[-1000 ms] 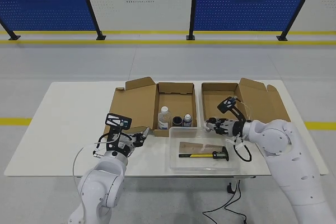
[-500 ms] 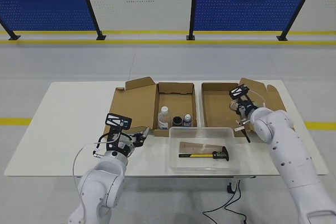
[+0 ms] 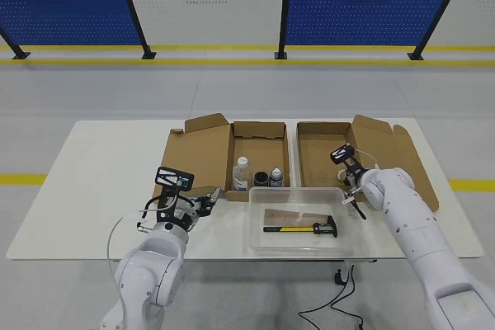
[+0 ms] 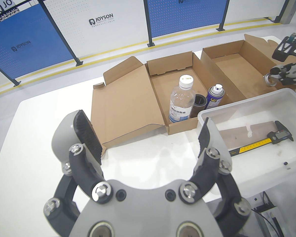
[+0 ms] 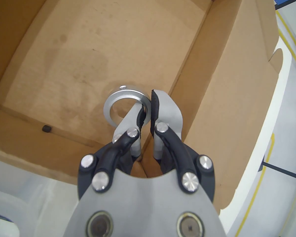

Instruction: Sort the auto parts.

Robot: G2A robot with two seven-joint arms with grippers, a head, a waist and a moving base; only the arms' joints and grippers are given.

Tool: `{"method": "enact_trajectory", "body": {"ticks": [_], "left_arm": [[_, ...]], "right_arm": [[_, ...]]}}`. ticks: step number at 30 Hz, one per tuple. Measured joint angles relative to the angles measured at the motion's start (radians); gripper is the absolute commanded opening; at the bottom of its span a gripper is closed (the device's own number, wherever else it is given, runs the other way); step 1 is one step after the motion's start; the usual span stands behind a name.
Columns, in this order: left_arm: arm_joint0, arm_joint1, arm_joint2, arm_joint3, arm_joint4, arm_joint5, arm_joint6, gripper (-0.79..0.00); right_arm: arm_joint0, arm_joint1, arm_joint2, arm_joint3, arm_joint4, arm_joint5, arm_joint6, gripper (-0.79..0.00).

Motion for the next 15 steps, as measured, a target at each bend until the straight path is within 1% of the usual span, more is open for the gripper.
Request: {"method": "enact_trajectory", "body": {"ticks": [5, 6, 7, 9, 11, 14, 15], "left_arm": [[0.0, 0.0, 0.0, 0.0, 0.0, 0.0, 0.0, 0.0], [0.0, 0.0, 0.0, 0.0, 0.0, 0.0, 0.0, 0.0], [0.0, 0.0, 0.0, 0.0, 0.0, 0.0, 0.0, 0.0], [0.0, 0.0, 0.0, 0.0, 0.0, 0.0, 0.0, 0.0], [0.0, 0.0, 0.0, 0.0, 0.0, 0.0, 0.0, 0.0], [0.0, 0.0, 0.0, 0.0, 0.0, 0.0, 0.0, 0.0], [0.0, 0.0, 0.0, 0.0, 0.0, 0.0, 0.0, 0.0]], "right_arm": [[0.012, -0.007, -0.007, 0.029, 0.003, -0.011, -0.013, -0.539], [0.015, -0.008, -0.006, 0.034, 0.007, -0.019, -0.018, -0.486], [0.016, -0.009, -0.002, 0.037, 0.019, -0.029, -0.021, -0.474], [0.02, -0.009, 0.013, 0.035, 0.058, -0.061, -0.021, -0.465], [0.023, -0.006, 0.025, 0.022, 0.075, -0.082, -0.017, -0.474], [0.024, 0.007, 0.056, -0.038, 0.09, -0.13, -0.006, -0.474], [0.019, 0.015, 0.073, -0.081, 0.092, -0.158, 0.005, -0.465]]}}
